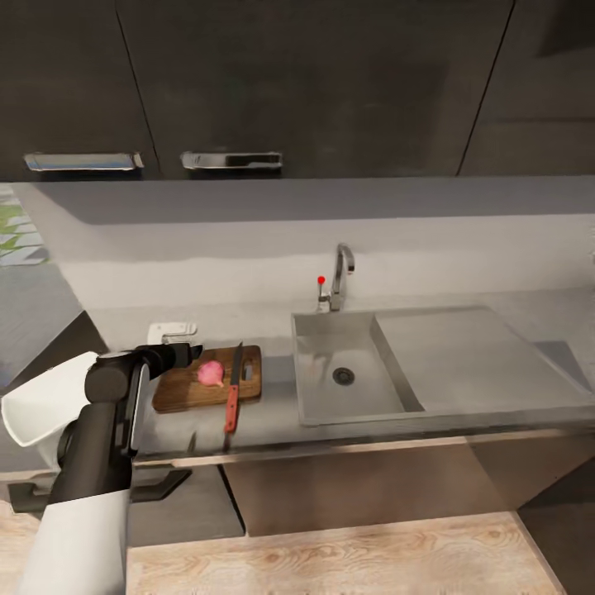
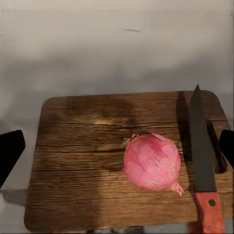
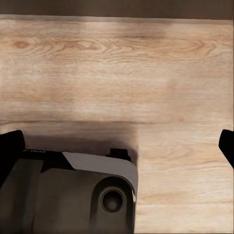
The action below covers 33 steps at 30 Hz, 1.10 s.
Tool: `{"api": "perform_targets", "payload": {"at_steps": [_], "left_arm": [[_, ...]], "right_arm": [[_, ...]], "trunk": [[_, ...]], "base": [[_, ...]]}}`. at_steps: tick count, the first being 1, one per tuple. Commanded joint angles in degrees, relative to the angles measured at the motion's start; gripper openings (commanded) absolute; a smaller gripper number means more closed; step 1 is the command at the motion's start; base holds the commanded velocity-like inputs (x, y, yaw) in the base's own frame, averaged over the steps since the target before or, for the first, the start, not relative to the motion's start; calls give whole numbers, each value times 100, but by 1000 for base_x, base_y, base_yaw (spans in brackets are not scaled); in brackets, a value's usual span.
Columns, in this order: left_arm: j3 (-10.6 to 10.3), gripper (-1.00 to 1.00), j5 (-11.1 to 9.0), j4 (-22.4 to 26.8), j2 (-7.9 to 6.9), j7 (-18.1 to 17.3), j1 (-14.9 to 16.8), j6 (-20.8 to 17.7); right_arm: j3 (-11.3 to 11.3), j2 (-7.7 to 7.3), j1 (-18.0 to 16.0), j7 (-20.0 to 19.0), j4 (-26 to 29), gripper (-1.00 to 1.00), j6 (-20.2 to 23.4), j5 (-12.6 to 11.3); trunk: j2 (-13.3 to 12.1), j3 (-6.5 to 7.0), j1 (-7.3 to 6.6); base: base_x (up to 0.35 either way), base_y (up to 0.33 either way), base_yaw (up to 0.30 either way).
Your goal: In the kitchen, take the Vidalia onion out of the sink, dice it on the chopping board with the paring knife, put the diced onion into the bowl on the countertop, then place both the paring knife and the chopping board into the sink.
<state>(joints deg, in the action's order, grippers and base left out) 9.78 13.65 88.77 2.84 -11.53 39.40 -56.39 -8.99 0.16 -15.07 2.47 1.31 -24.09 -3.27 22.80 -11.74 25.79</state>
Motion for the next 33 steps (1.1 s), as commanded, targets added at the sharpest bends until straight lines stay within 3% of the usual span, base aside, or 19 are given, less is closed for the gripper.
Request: {"api": "perform_targets", "payload": {"at_steps": [1,4,17,25,33], "left_arm": [[33,100,59,4,6,-60,6,-18],[206,100,52,-20,6,-67,6,-13],[260,100,50,-322,6,-77,0,19],[262,100,55,-937,6,-71,-2,104],[269,100,58,-1716,-4,-69,-2,632]], "right_arm": [[-50,1,-5,26,-6,100,-18,-33],[-50,1,-5,26,-8,100,-19,-33],[-50,1,-5,26,-7,100,-20,-33],[-50,1,-5,26,-8,100,-20,-33],[-50,1,-5,26,-5,100,-21,-33]], "trunk": [[12,-12,0],[12,-12,0],[12,-12,0],[12,-12,0],[12,-12,0]], "base": [[-333,0,0],[-334,0,0],[-334,0,0],[-335,0,0],[-335,0,0]]}}
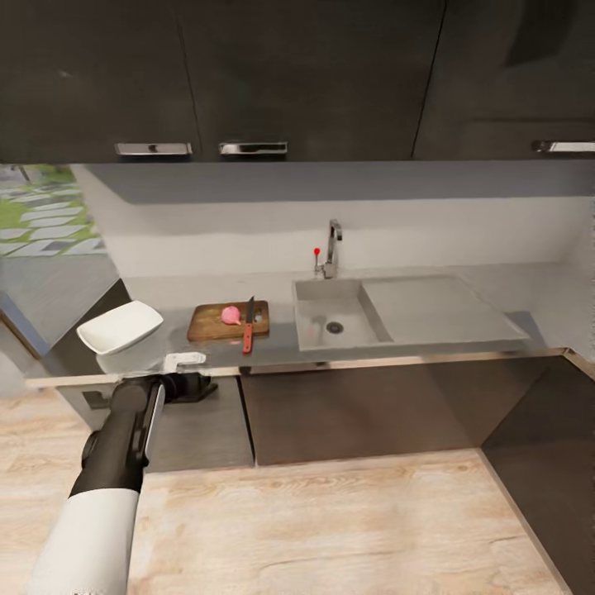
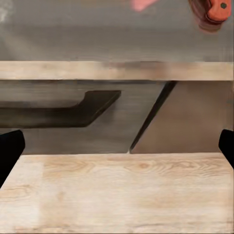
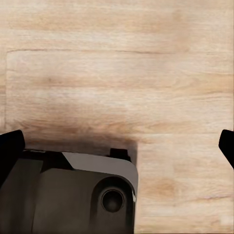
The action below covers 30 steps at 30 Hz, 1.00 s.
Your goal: In the kitchen, take the Vidalia onion out of the sink, dice it on the chopping board with the paring knife, put the diced onion into the bowl on the countertop, then place both the paring knife and the chopping board into the sink.
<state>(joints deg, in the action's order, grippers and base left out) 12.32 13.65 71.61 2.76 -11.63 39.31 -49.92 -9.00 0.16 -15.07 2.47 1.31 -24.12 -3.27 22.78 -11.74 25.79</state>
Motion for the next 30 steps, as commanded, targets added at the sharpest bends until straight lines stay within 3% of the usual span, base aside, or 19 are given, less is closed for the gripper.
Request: {"api": "perform_targets", "payload": {"at_steps": [1,3,5,9,15,19,21,22,23,25,27,30], "left_arm": [[15,100,59,-67,5,-59,7,23],[16,100,67,-408,0,-59,7,261],[16,100,83,-1339,-16,-59,7,1116],[31,100,92,-2714,-115,-54,7,2337],[42,100,77,-5231,-476,-34,7,4594],[36,100,65,-6314,-590,118,7,5329],[34,100,57,-6959,-662,338,-4,5915],[34,100,54,-7087,-676,389,-7,6085],[34,100,39,-7346,-711,533,-32,6710],[34,100,27,-7478,-726,688,-116,7414],[33,100,18,-7582,-723,986,-466,8433],[30,100,16,-7609,-692,1116,-844,8993]], "right_arm": [[-49,2,-5,26,-4,100,-19,-34],[-49,2,-5,24,-6,100,-21,-34],[-49,-5,-5,25,-8,100,-22,-34],[-49,-7,-5,26,-3,100,-23,-32],[-49,-15,-5,24,0,100,-22,-25],[-49,-9,-5,19,1,100,-23,-25],[-49,-12,-5,16,5,100,-27,-21],[-49,-15,-5,14,6,100,-28,-20],[-49,-20,-5,11,16,100,-30,-14],[-50,-25,-5,10,48,100,-29,-9],[-38,-31,-5,20,153,100,-21,-1],[-33,-28,-5,156,722,100,92,8]], "trunk": [[13,-12,0],[13,-12,0],[13,-12,0],[13,-12,0],[13,-12,0],[13,-12,0],[13,-12,0],[13,-12,0],[13,-12,0],[13,-12,0],[13,-12,0],[13,-12,0]], "base": [[-302,0,0],[-177,0,0],[-43,0,0],[-11,0,0],[-2,0,0],[0,0,0],[0,0,0],[0,0,0],[0,0,0],[0,0,0],[0,0,0],[0,0,0]]}}
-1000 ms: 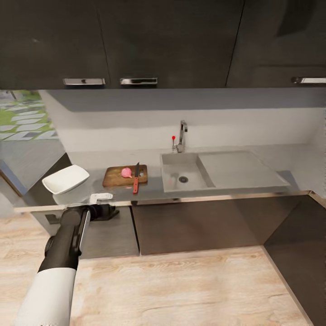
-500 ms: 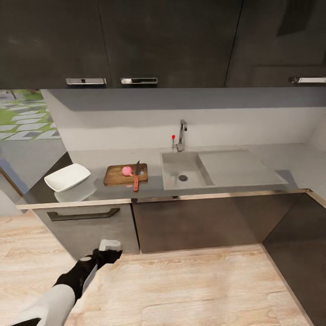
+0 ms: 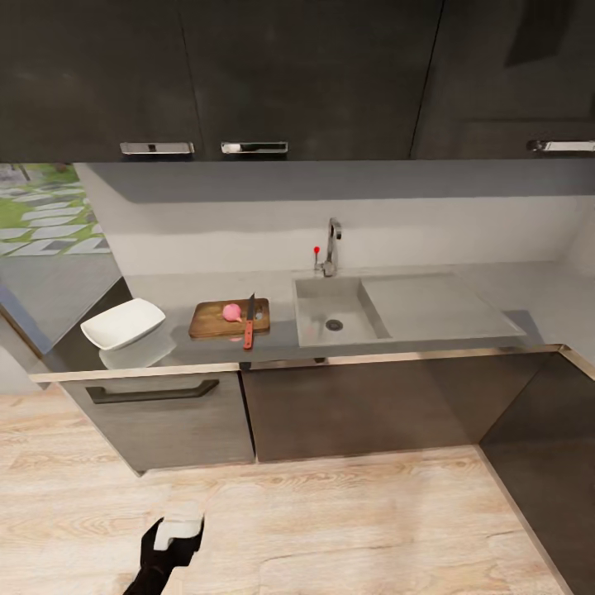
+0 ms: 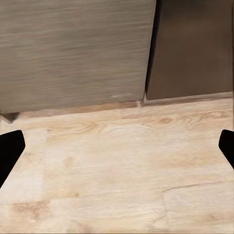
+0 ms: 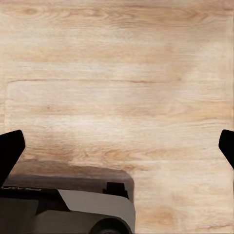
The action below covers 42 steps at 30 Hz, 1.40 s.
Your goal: In the kitchen, take the Vidalia onion out of the sink, dice it on the chopping board with the paring knife, put the diced onion into the bowl on the countertop, then place both the paring knife and the chopping board into the sink.
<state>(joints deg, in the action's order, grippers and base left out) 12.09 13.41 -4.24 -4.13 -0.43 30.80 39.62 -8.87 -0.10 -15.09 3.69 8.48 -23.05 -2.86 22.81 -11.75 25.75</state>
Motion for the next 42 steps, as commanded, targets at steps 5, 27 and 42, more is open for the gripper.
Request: {"api": "perform_targets", "payload": {"at_steps": [5,27,42], "left_arm": [[51,100,39,-38,48,67,-457,1203],[63,100,38,-24,255,1246,-1032,1825],[65,100,30,-24,238,1247,-1032,1708]], "right_arm": [[-45,1,-3,299,1205,100,1051,-9],[-107,-25,-3,322,1759,100,1042,-4],[-106,-24,-3,326,1754,100,1040,-4]], "trunk": [[11,-11,3],[11,-11,3],[11,-11,3]], "base": [[0,0,0],[0,11,0],[0,280,0]]}}
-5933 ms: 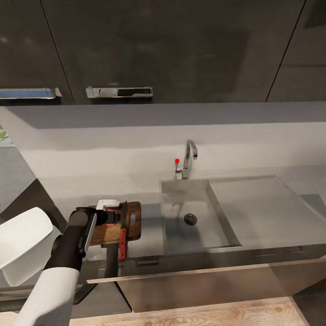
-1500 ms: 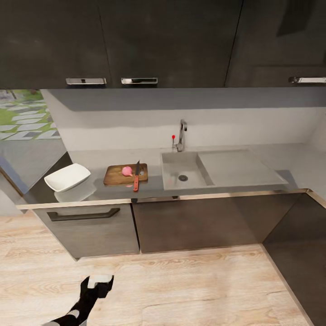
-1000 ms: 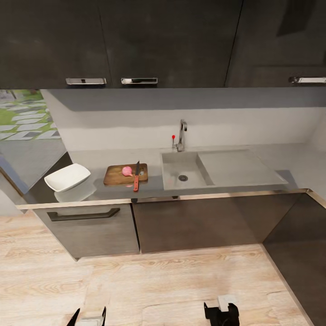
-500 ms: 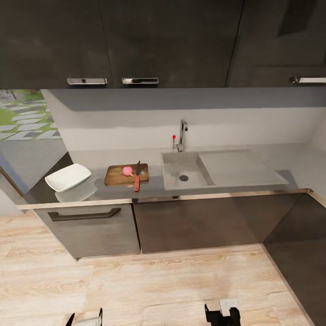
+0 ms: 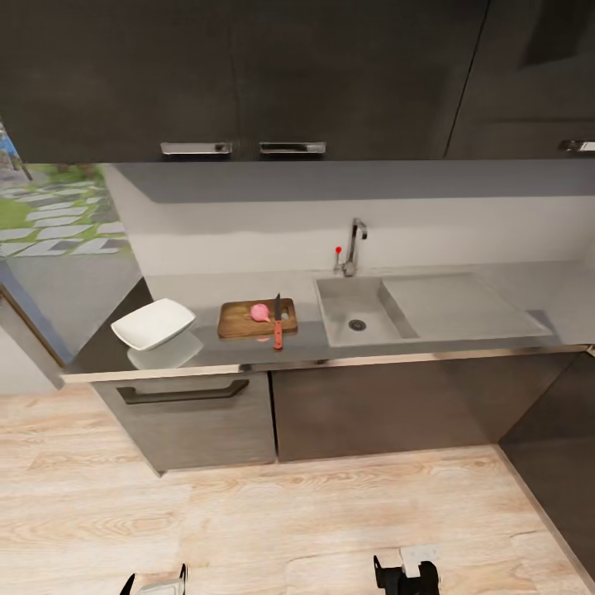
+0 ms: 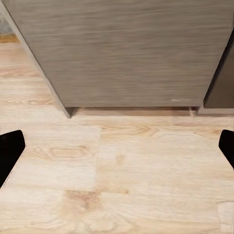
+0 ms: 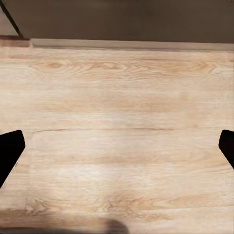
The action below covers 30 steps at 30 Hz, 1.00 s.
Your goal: In the kitchen, take the Vidalia onion out of the sink, dice it on the chopping board with the paring knife, put the diced onion into the bowl on the countertop, then place both the paring knife and the chopping board into the sink.
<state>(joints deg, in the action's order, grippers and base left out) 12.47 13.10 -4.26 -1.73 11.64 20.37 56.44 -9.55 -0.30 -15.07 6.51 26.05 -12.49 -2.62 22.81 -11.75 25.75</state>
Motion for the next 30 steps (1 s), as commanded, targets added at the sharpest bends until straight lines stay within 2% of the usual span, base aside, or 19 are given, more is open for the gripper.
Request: {"api": "perform_targets", "payload": {"at_steps": [1,4,7,9,10,11,13,14,16,17,19,22,24,30], "left_arm": [[27,100,62,-23,-2,41,11,25],[36,100,62,-23,-8,41,11,25],[244,100,62,-23,-18,41,11,25],[390,100,62,-23,-19,41,11,23],[453,100,62,-23,-20,41,11,21],[466,100,62,-23,-20,41,11,20],[498,100,62,-23,-20,41,11,18],[502,100,62,-23,-20,41,11,17],[512,100,62,-23,-20,41,11,17],[518,100,62,-23,-20,41,11,16],[519,100,62,-23,-20,41,11,16],[518,100,62,-23,-20,41,11,16],[517,100,62,-23,-20,41,11,16],[519,100,62,-23,-20,41,11,16]], "right_arm": [[-39,-4,-5,44,-3,100,-17,-28],[-31,2,-5,49,0,100,-7,-22],[-19,16,-10,127,501,100,162,8],[-20,40,-12,215,1247,100,804,191],[-19,57,-13,281,1850,100,1386,354],[-18,60,-13,302,2046,100,1566,401],[-14,69,-14,371,2837,100,2155,516],[-14,70,-14,383,3032,100,2276,532],[-13,72,-14,415,3787,100,2766,570],[-12,74,-19,426,4847,100,3743,589],[-12,74,-37,423,5394,100,4324,588],[-12,96,-157,427,5912,100,4803,588],[-12,130,-260,428,6043,100,4952,588],[-12,376,-983,424,6249,100,5684,588]], "trunk": [[11,-11,3],[11,-11,3],[11,-11,3],[11,-11,3],[11,-11,3],[11,-11,3],[11,-11,3],[11,-11,3],[11,-11,3],[11,-11,3],[11,-11,3],[11,-11,3],[11,-11,3],[11,-11,3]], "base": [[0,298,0],[0,298,0],[0,299,0],[0,299,0],[0,299,0],[0,299,0],[0,293,0],[0,273,0],[0,168,0],[0,34,0],[0,18,0],[0,8,0],[0,3,0],[0,1,0]]}}
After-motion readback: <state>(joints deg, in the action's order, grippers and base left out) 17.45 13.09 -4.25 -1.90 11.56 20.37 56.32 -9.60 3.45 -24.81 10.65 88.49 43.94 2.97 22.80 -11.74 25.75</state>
